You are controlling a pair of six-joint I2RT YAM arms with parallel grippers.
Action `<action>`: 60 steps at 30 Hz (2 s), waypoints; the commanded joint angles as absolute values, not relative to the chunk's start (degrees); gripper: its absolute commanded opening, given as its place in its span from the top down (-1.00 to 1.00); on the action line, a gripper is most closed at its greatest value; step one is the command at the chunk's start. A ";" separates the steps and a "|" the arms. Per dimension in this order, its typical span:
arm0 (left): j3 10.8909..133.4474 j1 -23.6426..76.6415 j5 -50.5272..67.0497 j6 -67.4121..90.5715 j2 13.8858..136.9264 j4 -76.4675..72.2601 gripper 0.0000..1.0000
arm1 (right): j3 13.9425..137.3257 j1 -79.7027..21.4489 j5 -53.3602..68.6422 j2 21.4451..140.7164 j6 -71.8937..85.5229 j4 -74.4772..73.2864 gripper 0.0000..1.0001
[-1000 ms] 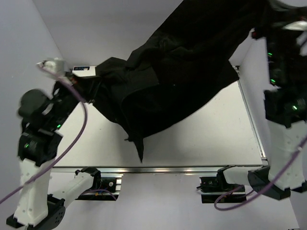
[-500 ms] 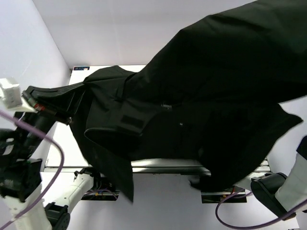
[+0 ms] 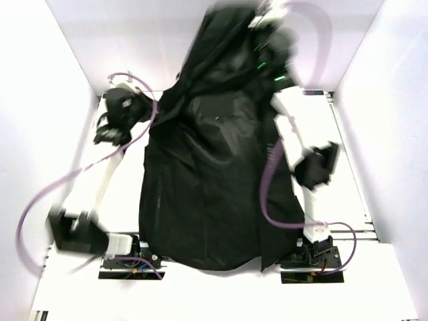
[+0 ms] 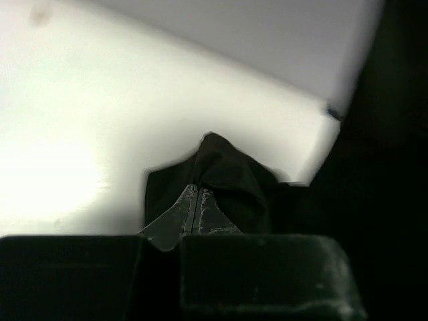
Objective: Zip up the jacket
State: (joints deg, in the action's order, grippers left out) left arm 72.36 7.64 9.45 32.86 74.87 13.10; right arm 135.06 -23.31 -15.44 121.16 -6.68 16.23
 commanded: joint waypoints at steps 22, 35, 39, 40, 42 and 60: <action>62.60 19.50 2.72 32.77 76.49 24.52 -0.96 | 64.01 -32.50 -7.64 72.53 18.78 -17.65 -0.79; 41.66 23.20 2.29 38.49 74.42 18.29 -0.96 | 33.22 -40.52 -7.46 64.75 32.27 -18.56 -0.79; 43.59 23.03 -2.37 38.85 81.71 16.18 -0.96 | 36.73 -40.52 -15.62 74.24 30.59 -13.72 -0.07; 45.16 23.03 -3.50 38.67 83.22 15.74 -0.96 | 39.26 -40.34 -17.04 79.05 30.24 -12.58 0.03; 46.23 21.98 -5.62 38.50 87.77 13.73 -0.96 | 42.96 -39.64 -18.45 84.35 28.40 -10.46 0.15; 81.21 12.57 -4.66 30.59 108.74 22.06 -0.96 | 71.40 -27.68 -4.65 99.08 8.88 -10.19 -0.66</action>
